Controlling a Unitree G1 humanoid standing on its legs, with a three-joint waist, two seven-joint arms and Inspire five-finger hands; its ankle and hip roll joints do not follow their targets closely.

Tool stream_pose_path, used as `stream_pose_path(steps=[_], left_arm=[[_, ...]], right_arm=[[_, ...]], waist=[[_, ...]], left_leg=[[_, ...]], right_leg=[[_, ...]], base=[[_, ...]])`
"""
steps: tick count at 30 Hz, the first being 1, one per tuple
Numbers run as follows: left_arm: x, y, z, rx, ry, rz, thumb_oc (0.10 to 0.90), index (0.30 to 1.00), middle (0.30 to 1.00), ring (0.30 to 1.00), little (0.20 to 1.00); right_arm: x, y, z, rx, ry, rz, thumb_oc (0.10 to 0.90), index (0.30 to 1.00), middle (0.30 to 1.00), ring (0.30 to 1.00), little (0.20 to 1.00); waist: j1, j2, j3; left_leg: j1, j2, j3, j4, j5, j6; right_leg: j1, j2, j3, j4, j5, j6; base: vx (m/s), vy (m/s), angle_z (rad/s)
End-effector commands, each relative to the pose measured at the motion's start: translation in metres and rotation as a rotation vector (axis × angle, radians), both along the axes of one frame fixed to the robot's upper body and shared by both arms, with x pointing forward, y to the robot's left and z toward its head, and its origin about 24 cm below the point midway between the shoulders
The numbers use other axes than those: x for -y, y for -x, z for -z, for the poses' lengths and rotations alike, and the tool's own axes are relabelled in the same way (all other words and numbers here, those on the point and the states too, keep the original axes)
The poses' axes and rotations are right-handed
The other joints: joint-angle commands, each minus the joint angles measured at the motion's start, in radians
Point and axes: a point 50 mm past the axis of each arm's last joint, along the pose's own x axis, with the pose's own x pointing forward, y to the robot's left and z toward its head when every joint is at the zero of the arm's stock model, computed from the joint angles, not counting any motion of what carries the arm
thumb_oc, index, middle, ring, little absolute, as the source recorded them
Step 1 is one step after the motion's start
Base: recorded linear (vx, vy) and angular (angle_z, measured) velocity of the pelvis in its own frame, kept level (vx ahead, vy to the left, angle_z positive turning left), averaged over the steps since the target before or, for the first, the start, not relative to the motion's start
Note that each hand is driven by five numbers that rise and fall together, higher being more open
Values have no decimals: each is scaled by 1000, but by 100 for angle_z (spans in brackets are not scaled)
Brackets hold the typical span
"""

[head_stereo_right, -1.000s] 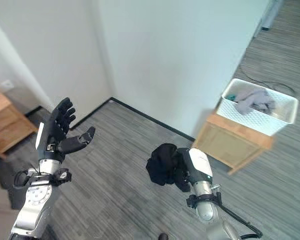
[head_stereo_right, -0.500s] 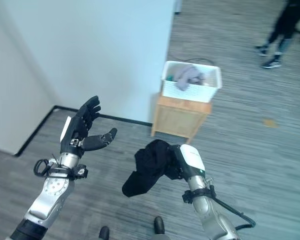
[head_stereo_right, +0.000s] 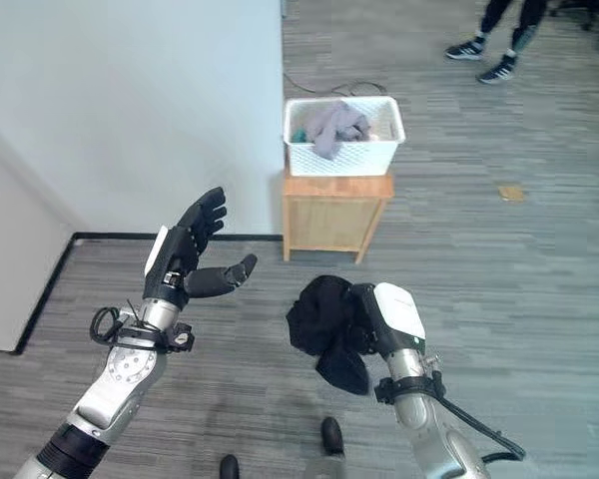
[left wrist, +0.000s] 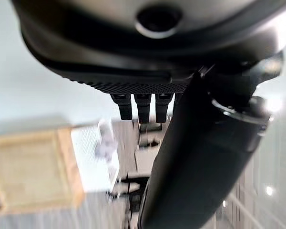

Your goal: Pick up bed clothes into laundry basket.

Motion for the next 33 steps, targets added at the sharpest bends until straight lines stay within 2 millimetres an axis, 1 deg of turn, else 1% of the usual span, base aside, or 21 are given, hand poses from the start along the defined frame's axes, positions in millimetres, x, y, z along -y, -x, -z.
stream_pose_path(steps=[1, 2, 6, 7, 8, 9, 10, 11, 12, 13, 18, 19, 22, 23, 24, 27, 28, 30, 31, 32, 33], left_arm=[[8, -9, -50, 225, 90, 30, 800, 900, 900, 900, 900], [5, -9, -49, 216, 95, 18, 800, 900, 900, 900, 900], [5, -9, -49, 217, 94, 17, 800, 900, 900, 900, 900], [3, -6, -46, 204, 101, -7, 800, 900, 900, 900, 900], [4, -6, -47, 210, 101, -5, 800, 900, 900, 900, 900], [9, -6, -50, 223, 106, 5, 800, 900, 900, 900, 900], [9, -6, -50, 223, 106, 6, 800, 900, 900, 900, 900], [13, -6, -51, 231, 109, 18, 800, 900, 900, 900, 900], [16, -7, -53, 238, 109, 34, 800, 900, 900, 900, 900], [25, -6, -55, 247, 110, 71, 800, 900, 900, 900, 900], [25, -7, -48, 213, 111, 68, 800, 900, 900, 900, 900], [26, -8, -46, 203, 106, 74, 800, 900, 900, 900, 900], [29, -8, -43, 191, 97, 82, 800, 900, 900, 900, 900], [29, -8, -43, 191, 97, 82, 800, 900, 900, 900, 900], [26, -7, -41, 185, 98, 73, 800, 900, 900, 900, 900], [23, -6, -39, 180, 92, 64, 800, 900, 900, 900, 900], [20, -5, -34, 162, 95, 52, 800, 900, 900, 900, 900], [20, -5, -32, 152, 97, 55, 800, 900, 900, 900, 900], [18, -5, -31, 144, 102, 50, 800, 900, 900, 900, 900], [18, -5, -31, 144, 102, 50, 800, 900, 900, 900, 900], [17, -5, -29, 131, 107, 44, 800, 900, 900, 900, 900]], right_arm=[[-7, -15, -67, 343, 51, -65, 400, 300, 300, 300, 300], [-12, -17, -70, 350, 56, -85, 400, 300, 300, 300, 300], [-12, -17, -70, 351, 56, -86, 400, 300, 300, 300, 300], [-18, -22, -67, 340, 97, -103, 400, 300, 300, 300, 300], [-17, -21, -68, 348, 106, -101, 400, 300, 300, 300, 300], [-15, -18, -71, 365, 124, -100, 400, 300, 300, 300, 300], [-15, -18, -71, 365, 125, -99, 400, 300, 300, 300, 300], [-13, -17, -72, 372, 128, -95, 400, 300, 300, 300, 300], [-10, -16, -74, 378, 132, -91, 400, 300, 300, 300, 300], [-3, -13, -75, 385, 118, -72, 400, 300, 300, 300, 300], [-1, -11, -73, 368, 135, -77, 400, 300, 300, 300, 300], [-1, -13, -76, 367, 153, -93, 400, 300, 300, 300, 300], [0, -17, -80, 361, 214, -119, 400, 300, 300, 300, 300], [0, -17, -80, 361, 214, -119, 400, 300, 300, 300, 300], [-4, -22, -85, 371, 239, -137, 400, 300, 300, 300, 300], [-4, -21, -83, 366, 222, -139, 400, 300, 300, 300, 300], [-6, -20, -80, 360, 197, -143, 400, 300, 300, 300, 300], [-7, -19, -80, 360, 181, -147, 400, 300, 300, 300, 300], [-9, -19, -83, 374, 167, -157, 400, 300, 300, 300, 300], [-9, -19, -83, 374, 167, -157, 400, 300, 300, 300, 300], [-9, -19, -83, 369, 166, -157, 400, 300, 300, 300, 300]], waist=[[32, 12, 4], [44, 10, 20], [42, 7, 18], [109, 1, 77], [108, -1, 85], [102, -1, 97], [104, -1, 98], [102, 0, 100], [97, -4, 94], [82, -12, 71], [77, -10, 40], [69, 0, 31], [61, 22, 29], [60, 22, 29], [71, 41, 34], [72, 48, 21], [76, 63, 5], [78, 71, 7], [83, 77, 15], [82, 78, 15], [85, 83, 16]], left_leg=[[-4, 19, -12, 4, -61, 36], [11, 22, 23, 4, -70, 40], [6, 19, 22, 4, -65, 41], [45, 39, 110, 4, -62, 70], [44, 38, 108, 4, -58, 74], [40, 35, 97, 4, -55, 78], [41, 35, 98, 4, -56, 78], [35, 30, 86, 4, -53, 76], [21, 22, 71, 4, -49, 72], [-12, 2, 33, 4, -43, 62], [-12, -1, 33, 4, -38, 52], [-14, 9, 29, 4, -29, 48], [-25, 15, 21, 4, -19, 42], [-26, 15, 21, 4, -19, 42], [-36, 25, 24, 4, -11, 32], [-44, 34, 22, 4, -4, 21], [-34, 51, 27, 4, 4, 4], [-26, 59, 29, 18, 15, -5], [-66, 76, 35, 150, -3, -30], [-68, 77, 33, 154, -5, -31], [-81, 91, 38, 205, 19, -46]], right_leg=[[53, -117, -263, 148, -99, 109], [26, -141, -365, 204, -76, 108], [21, -145, -365, 204, -73, 107], [-48, -189, -553, 422, -59, 129], [-60, -181, -507, 454, -62, 132], [-54, -171, -431, 477, -66, 130], [-54, -171, -430, 478, -66, 130], [-43, -162, -393, 459, -74, 124], [-17, -146, -361, 403, -117, 111], [55, -71, -265, 243, -211, 74], [94, -48, -249, 153, -186, 62], [105, -39, -252, 138, -190, 56], [102, -49, -290, 157, -198, 52], [102, -49, -290, 157, -198, 52], [83, -48, -308, 158, -191, 50], [95, -28, -302, 122, -200, 38], [124, -16, -313, 77, -204, 30], [149, -11, -321, 55, -204, 23], [192, -10, -339, 24, -217, 6], [193, -9, -340, 23, -217, 6], [214, -3, -346, 13, -227, -6]], base=[[-52, 147, -118], [-30, 65, -127], [-35, 46, -55], [-137, 133, -29], [-195, 124, -121], [-85, 6, -98], [-75, -23, -58], [-18, -35, 18], [-5, -94, 17], [3, -82, 39], [51, -59, 34], [53, -88, -7], [25, -78, -10], [-9, -161, -4], [2, -182, -4], [54, -171, 1], [138, -256, 8], [84, -205, 14], [35, -156, 12], [78, -212, 11], [97, -225, 7]])
